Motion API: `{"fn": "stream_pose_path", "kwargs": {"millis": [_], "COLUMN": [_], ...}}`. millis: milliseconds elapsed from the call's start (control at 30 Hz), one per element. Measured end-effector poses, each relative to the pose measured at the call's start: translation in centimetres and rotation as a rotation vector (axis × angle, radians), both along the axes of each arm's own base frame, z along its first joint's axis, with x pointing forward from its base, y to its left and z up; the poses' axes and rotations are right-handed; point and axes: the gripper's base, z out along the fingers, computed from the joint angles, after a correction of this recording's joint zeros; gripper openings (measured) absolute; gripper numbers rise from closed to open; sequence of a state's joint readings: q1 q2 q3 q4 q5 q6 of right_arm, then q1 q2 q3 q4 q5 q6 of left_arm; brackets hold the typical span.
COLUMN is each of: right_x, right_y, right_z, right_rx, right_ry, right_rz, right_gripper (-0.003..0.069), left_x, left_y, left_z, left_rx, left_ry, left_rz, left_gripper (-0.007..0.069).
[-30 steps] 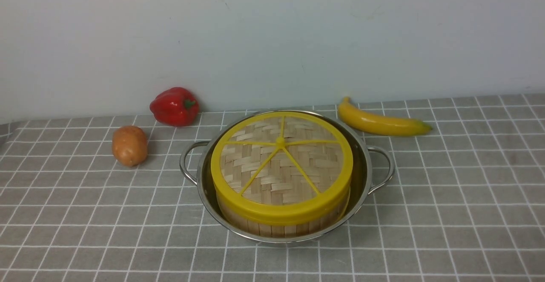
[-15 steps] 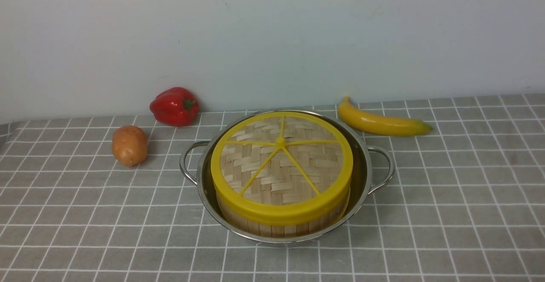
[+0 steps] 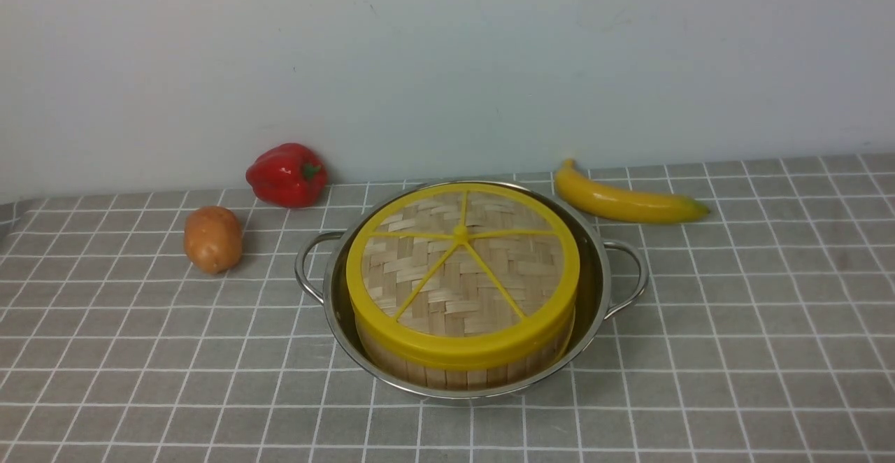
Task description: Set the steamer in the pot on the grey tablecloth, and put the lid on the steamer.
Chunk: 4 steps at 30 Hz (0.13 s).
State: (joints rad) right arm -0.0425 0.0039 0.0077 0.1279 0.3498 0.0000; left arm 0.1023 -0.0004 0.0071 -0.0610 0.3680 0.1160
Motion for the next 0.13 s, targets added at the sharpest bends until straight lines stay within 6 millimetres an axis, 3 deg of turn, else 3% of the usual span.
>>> {"fn": "stream_pose_path", "kwargs": {"millis": [133], "right_x": [0.00], "right_y": [0.00], "right_z": [-0.04], "right_rx": [0.000], "right_ry": [0.001], "right_rz": [0.000], "right_gripper": [0.0239], "left_x": [0.00], "left_y": [0.00], "left_z": [0.00], "left_rx": [0.000], "left_ry": [0.000], "left_rz": [0.000], "left_gripper": [0.0243]}}
